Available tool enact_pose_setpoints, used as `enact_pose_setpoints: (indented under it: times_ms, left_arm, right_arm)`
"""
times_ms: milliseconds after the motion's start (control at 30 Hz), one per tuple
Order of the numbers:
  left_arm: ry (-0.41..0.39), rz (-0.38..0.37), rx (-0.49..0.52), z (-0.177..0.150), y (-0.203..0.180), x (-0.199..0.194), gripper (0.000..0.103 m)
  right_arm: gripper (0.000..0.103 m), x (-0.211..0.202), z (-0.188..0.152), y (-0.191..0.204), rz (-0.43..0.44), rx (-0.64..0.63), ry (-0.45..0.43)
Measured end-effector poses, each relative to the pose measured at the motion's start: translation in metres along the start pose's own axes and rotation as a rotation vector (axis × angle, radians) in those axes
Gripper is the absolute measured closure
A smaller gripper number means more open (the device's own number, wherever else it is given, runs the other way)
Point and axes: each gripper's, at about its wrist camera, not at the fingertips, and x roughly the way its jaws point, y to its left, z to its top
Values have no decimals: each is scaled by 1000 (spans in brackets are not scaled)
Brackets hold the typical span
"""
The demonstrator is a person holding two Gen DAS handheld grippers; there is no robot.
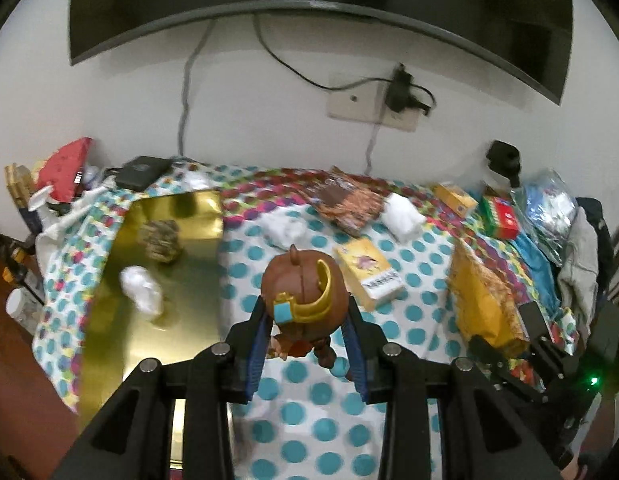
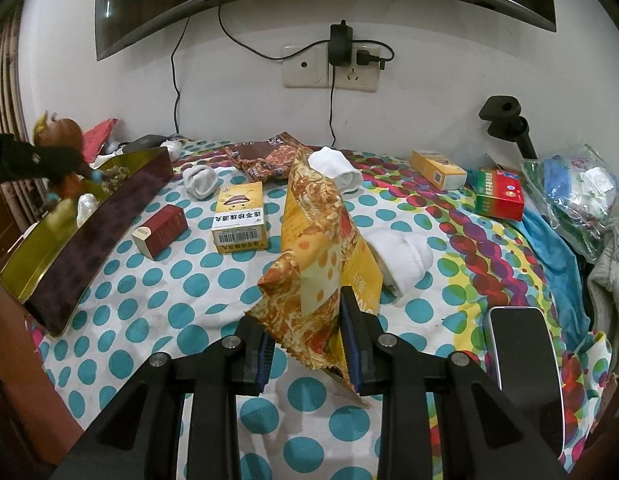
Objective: Organize objects
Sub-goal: 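Lower the brown figurine into the gold tray with the left tool and release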
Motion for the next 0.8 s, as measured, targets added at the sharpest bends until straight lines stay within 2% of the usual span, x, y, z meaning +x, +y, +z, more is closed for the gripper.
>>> enact_pose_setpoints:
  times_ms: [200, 367, 567, 800]
  left_arm:
    - [27, 32, -93, 5, 52, -3, 68]
    - [41, 72, -128, 9, 83, -4, 68]
    - [85, 53, -146, 17, 99, 7, 68]
    - [123, 26, -120, 39, 104, 32, 68]
  right_arm:
    - [76, 0, 0, -1, 4, 5, -1]
    - [76, 0, 0, -2, 7, 11, -3]
    - [76, 0, 0, -4, 15, 32, -6]
    - [75, -1, -2, -4, 15, 30, -5]
